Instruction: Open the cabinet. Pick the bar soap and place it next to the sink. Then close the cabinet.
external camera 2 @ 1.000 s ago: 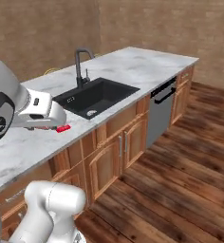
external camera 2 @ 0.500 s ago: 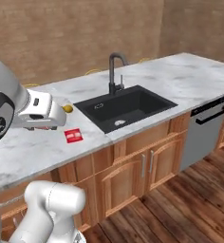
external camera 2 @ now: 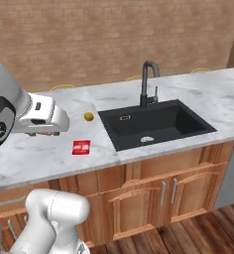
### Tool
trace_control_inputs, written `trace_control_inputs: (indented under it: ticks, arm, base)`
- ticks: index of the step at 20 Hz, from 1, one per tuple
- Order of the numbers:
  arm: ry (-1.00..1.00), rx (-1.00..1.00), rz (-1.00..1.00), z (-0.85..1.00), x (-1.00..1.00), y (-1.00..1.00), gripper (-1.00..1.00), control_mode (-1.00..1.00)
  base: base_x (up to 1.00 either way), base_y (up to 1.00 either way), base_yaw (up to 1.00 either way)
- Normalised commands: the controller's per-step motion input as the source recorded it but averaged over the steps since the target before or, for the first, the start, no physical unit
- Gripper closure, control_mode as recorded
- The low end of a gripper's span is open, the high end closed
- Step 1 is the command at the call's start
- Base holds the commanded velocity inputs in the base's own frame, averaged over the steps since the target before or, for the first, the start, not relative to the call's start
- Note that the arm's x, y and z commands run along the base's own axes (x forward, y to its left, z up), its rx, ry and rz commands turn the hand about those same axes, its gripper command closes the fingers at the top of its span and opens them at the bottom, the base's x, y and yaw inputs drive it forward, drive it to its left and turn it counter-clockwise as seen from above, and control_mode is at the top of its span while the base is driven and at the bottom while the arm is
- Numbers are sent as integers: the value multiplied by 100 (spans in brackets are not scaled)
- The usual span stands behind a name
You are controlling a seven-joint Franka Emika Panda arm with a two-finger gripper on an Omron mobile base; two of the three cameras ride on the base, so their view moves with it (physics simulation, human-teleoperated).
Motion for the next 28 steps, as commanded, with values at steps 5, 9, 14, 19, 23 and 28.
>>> trace_control_inputs:
  ticks: [5,9,14,19,23,28]
  arm:
    - [0,0,0,0,0,0,100,100]
    - [0,0,0,0,0,0,100,100]
    - [27,0,28,-39,61,-10,100,-100]
    - [39,0,29,-92,100,2,100,-100]
    - [14,0,19,-62,94,11,100,-100]
    - [6,0,10,-37,76,13,100,-100]
  base:
    - [4,-67,48]
    - [22,-51,41]
    - [7,-6,7]
    - [0,0,0]
    - [0,0,0]
    - [0,0,0]
